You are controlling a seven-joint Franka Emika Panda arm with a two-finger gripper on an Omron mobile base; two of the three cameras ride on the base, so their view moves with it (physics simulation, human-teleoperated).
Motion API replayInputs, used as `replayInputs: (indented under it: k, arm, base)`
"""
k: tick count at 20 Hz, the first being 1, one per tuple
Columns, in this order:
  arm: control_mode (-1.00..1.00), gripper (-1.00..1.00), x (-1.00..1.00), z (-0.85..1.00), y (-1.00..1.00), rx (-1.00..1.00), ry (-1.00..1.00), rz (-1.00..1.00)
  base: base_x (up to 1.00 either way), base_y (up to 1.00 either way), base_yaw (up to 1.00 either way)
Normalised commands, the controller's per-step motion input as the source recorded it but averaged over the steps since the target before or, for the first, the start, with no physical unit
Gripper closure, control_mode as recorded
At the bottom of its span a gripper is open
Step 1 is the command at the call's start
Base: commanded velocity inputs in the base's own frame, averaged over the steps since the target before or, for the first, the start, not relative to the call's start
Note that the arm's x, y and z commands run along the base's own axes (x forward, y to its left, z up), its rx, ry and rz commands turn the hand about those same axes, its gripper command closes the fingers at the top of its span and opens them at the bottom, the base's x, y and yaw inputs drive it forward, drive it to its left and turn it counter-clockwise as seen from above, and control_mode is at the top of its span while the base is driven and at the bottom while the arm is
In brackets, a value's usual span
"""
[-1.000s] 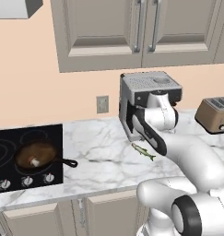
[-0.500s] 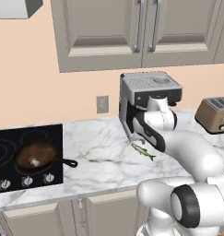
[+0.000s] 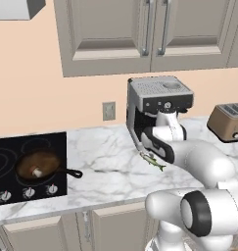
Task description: Place both pans onto different burners. Then place the mushroom and the fish on different pans.
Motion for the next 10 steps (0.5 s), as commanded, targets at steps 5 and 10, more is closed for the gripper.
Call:
replayInputs:
  k: [5,10]
  arm:
    - [-1.00,-1.00,0.16,-0.21,-0.01,0.00,0.01,0.01]
    - [-1.00,-1.00,0.33,-0.16,-0.04,0.00,0.01,0.00]
  base:
    - [0.00,0.00,0.00]
    - [0.00,0.00,0.00]
